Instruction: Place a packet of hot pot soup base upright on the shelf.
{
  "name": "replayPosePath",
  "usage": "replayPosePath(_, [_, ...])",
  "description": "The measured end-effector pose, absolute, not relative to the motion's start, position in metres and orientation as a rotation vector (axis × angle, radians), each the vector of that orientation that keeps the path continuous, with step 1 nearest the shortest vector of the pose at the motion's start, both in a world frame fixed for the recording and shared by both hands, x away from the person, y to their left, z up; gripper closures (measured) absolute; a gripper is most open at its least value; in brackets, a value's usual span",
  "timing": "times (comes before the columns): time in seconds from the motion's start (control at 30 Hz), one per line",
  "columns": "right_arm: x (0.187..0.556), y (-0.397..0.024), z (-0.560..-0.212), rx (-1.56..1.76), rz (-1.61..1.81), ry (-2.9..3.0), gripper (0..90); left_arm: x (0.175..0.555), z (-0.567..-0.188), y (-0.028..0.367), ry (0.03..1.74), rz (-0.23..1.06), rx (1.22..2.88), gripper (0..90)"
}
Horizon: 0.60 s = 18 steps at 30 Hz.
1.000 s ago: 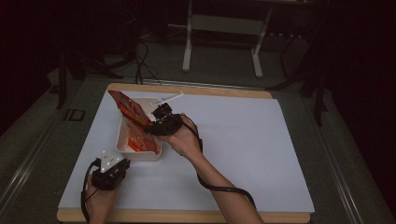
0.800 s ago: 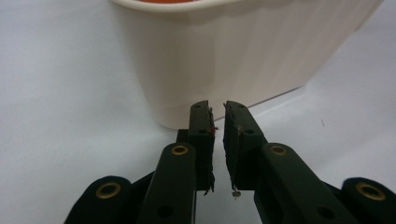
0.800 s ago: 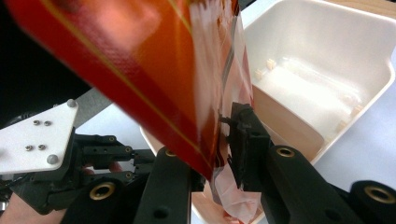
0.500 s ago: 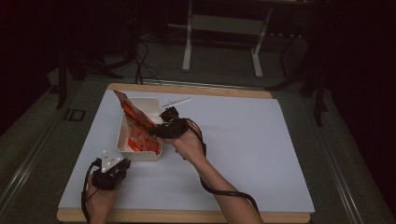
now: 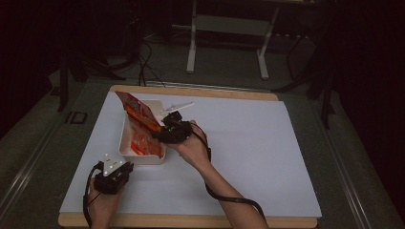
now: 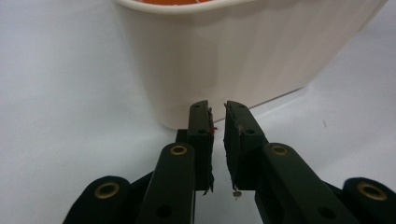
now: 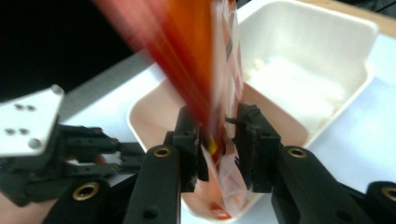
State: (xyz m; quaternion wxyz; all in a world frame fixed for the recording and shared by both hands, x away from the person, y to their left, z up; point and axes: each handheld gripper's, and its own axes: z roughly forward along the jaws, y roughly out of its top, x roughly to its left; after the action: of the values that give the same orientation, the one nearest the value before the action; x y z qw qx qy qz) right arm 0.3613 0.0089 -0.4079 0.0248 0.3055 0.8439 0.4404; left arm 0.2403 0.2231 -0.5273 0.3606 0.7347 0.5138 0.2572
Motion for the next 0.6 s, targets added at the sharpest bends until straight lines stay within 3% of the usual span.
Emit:
replayPosePath(0.4, [0.354,-0.007,-0.391,0.89,1.34,2.581,70.1,0.24,-0.527,0.223,1.323,0.659,1.886,80.7])
replayPosePath(0.6, [0.35,-0.023,-0.387,0.89,1.363,2.599,76.6,0.239,-0.527,0.222,1.316,0.654,1.885,79.5])
